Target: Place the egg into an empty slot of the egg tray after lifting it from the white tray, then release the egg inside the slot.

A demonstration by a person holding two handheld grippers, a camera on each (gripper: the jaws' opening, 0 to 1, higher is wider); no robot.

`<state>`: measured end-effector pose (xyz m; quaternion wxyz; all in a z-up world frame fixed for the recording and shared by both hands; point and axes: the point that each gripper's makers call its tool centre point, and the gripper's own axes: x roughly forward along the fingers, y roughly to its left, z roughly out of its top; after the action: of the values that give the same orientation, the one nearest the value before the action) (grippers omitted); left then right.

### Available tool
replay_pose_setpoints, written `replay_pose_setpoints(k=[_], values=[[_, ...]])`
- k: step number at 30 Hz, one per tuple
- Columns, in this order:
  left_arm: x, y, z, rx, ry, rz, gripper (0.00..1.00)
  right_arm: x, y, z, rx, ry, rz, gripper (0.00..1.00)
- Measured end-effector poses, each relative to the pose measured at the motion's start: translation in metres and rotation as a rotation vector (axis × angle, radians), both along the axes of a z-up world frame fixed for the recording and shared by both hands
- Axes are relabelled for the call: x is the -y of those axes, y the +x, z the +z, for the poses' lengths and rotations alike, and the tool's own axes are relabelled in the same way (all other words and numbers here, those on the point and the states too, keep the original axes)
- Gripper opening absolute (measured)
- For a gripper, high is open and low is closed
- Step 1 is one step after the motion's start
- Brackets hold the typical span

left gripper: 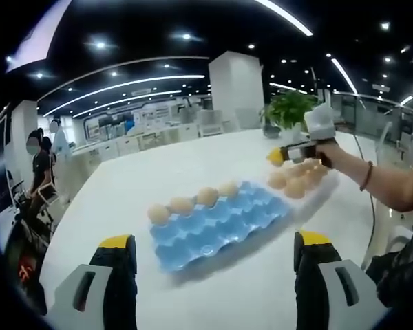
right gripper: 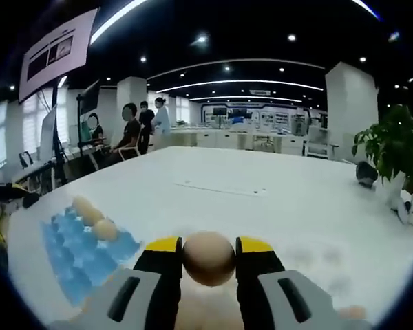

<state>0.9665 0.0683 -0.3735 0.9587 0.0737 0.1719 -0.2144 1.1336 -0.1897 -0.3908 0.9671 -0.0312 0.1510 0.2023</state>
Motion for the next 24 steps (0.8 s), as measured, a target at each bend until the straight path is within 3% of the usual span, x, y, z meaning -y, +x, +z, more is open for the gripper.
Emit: replay_pose_setpoints(k=[9, 24], values=[[0.003, 0.002, -0.001, -0.003, -0.006, -0.007, 0.97, -0.041, -0.003, 0.003, -0.004, 0.008, 0.083, 0.3], [-0.002, -0.001, 0.0, 0.0, -0.001, 0.004, 0.97, -0.094, -0.009, -0.011, -0.083, -0.017, 0.222, 0.31]])
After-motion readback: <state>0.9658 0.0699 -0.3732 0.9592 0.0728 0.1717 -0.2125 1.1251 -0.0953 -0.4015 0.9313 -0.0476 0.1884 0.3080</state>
